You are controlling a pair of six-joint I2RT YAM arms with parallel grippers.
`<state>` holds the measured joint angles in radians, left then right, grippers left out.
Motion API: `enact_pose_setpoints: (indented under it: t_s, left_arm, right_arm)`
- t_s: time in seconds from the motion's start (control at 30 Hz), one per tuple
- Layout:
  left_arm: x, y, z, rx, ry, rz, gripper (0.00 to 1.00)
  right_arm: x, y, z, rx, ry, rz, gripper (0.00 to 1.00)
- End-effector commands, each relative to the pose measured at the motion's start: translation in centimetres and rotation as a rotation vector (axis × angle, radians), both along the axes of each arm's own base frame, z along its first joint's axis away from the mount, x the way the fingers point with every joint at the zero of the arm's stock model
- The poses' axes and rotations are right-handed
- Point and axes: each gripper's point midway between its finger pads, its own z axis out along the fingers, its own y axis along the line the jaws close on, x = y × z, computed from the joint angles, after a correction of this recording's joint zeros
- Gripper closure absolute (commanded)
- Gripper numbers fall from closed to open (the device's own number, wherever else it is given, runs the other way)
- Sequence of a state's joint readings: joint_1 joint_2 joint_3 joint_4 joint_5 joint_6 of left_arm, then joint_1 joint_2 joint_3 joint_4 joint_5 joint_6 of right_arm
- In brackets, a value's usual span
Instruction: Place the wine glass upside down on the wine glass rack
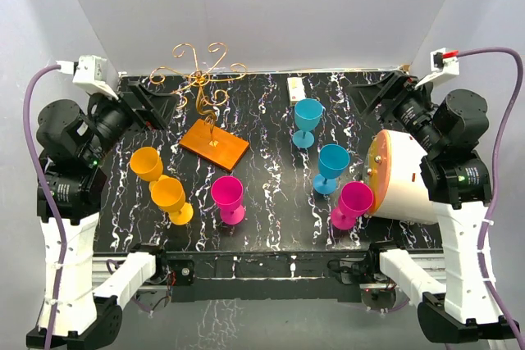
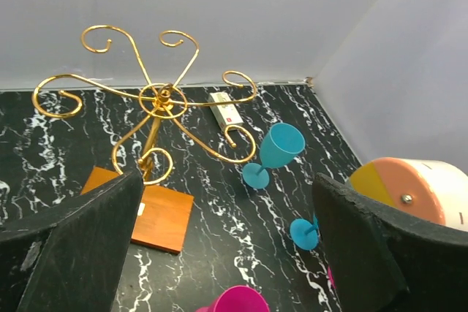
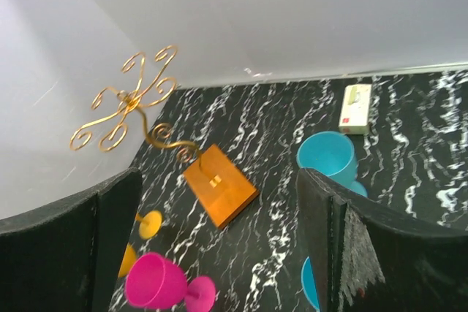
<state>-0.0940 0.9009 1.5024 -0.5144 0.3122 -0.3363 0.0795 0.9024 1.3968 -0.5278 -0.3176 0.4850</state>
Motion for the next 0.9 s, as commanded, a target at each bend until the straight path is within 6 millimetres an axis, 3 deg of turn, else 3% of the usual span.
enact_pose_setpoints:
  t_s: [0.0, 0.17, 0.3, 0.57, 0.7, 0.77, 0.87]
  left_arm:
    - [-1.5, -1.1, 0.9, -0.065, -0.029, -0.072, 0.02]
    - [-2.7, -1.9, 0.2, -0.081, -0.024, -0.127, 0.01]
    - [-4.1, -3.1, -0.5, -0.092, -0.01, -0.212, 0.01]
    - [-6.1, -3.7, -1.3, 0.025, -0.049, -0.284, 0.01]
    - [-6.3, -3.7, -1.3, 0.045, -0.054, -0.287, 0.01]
    - [-6.5, -3.4, -1.2, 0.048, -0.06, -0.265, 0.01]
    - [-6.4, -2.5, -0.8, 0.051, -0.063, -0.206, 0.01]
  right_arm:
    - [-2.2, 2.4, -0.2, 0.017, 0.012, 0.185, 0.15]
    - [-2.0, 3.1, -1.4, 0.013, 0.088, 0.246, 0.2]
    - [-1.0, 3.0, -1.1, -0.008, 0.1, 0.245, 0.23]
    - [2.9, 2.5, -1.7, -0.043, 0.17, 0.158, 0.31]
    - [4.3, 5.1, -3.3, -0.112, 0.219, 0.125, 0.33]
    - [4.7, 7.5, -4.8, -0.184, 0.257, 0.116, 0.33]
    - [6.1, 9.1, -7.3, -0.279, 0.32, 0.058, 0.36]
